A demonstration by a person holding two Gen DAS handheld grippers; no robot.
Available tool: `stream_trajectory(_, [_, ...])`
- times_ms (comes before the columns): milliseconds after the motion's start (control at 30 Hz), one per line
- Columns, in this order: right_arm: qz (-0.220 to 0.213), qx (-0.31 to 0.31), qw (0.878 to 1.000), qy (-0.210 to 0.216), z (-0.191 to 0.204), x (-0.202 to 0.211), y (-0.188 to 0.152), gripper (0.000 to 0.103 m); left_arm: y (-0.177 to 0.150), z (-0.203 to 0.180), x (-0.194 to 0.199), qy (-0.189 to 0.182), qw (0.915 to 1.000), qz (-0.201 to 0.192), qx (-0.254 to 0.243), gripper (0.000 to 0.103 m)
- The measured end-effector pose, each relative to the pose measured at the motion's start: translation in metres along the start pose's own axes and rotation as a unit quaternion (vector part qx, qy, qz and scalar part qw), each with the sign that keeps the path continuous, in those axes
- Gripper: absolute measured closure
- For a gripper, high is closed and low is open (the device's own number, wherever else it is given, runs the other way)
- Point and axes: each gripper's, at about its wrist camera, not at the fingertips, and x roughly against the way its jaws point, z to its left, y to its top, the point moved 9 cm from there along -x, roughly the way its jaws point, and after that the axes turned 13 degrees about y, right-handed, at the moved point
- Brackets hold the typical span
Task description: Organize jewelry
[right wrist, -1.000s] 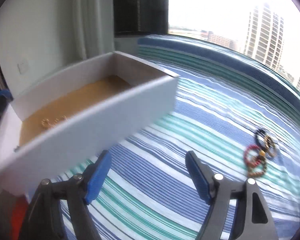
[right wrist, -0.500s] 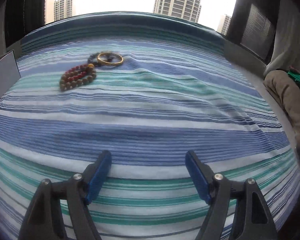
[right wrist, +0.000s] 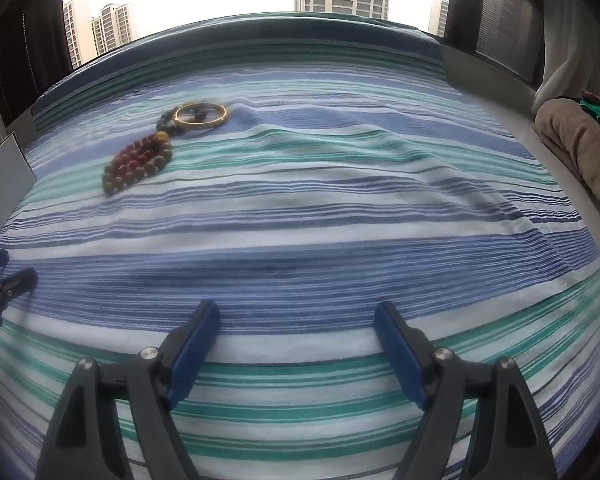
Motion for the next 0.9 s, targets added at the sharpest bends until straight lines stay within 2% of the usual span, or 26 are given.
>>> stream_trajectory(900, [0.001, 0.0, 1.0, 0.0, -0.0004, 0.0004, -0.0002, 0.021, 0.0004, -0.0007, -0.0013, 0.0, 1.0, -0.001, 0.0, 0.0])
